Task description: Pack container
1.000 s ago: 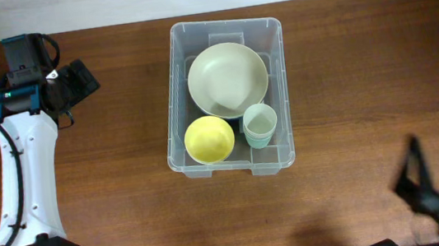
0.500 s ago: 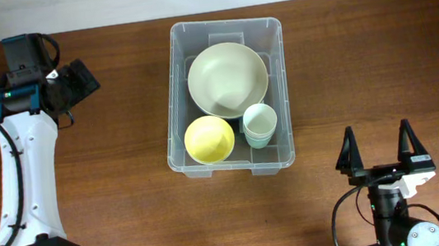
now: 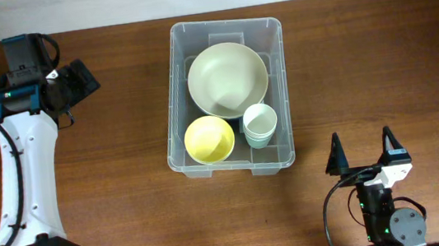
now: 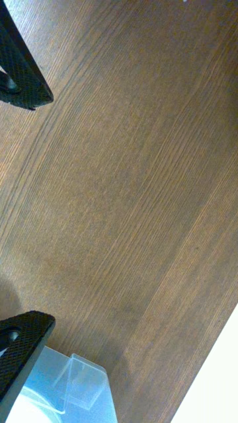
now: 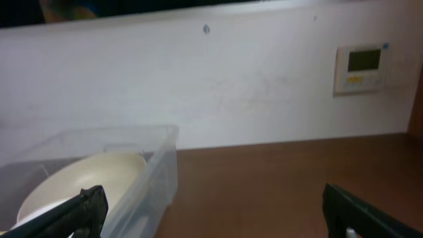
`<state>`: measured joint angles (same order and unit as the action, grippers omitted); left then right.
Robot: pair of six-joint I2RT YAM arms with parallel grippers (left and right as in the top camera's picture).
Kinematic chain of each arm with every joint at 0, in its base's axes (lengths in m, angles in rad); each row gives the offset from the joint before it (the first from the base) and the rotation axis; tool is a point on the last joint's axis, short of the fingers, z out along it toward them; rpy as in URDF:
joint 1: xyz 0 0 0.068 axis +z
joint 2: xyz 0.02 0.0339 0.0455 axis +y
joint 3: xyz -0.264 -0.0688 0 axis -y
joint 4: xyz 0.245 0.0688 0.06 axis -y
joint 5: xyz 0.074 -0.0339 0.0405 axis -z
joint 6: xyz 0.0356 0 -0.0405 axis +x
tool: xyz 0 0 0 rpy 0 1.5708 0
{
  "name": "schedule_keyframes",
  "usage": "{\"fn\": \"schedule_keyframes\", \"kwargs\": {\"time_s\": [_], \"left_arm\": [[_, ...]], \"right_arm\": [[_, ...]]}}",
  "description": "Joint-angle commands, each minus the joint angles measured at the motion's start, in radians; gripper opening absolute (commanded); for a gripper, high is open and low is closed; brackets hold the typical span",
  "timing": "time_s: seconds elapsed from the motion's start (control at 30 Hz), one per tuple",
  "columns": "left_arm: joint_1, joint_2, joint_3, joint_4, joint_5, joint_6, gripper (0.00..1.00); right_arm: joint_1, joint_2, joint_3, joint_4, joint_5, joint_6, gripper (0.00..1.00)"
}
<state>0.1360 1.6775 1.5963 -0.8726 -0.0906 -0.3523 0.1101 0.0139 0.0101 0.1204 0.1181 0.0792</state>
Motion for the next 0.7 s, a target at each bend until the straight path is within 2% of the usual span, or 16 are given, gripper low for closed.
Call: {"fn": "schedule_keyframes", "kwargs": {"time_s": [0.0, 0.33, 0.67], "left_arm": [[0.002, 0.000, 0.013, 0.001, -0.008, 0.002, 1.00], [0.002, 0.000, 0.013, 0.001, -0.008, 0.002, 1.00], [0.002, 0.000, 0.013, 0.001, -0.008, 0.002, 1.00]], "right_arm": [[-0.007, -0.011, -0.005, -0.041, -0.002, 0.008, 0.99], [-0.007, -0.011, -0.005, -0.192, -0.002, 0.004, 0.99], [-0.006, -0.011, -0.005, -0.192, -0.010, -0.072, 0.99]]}}
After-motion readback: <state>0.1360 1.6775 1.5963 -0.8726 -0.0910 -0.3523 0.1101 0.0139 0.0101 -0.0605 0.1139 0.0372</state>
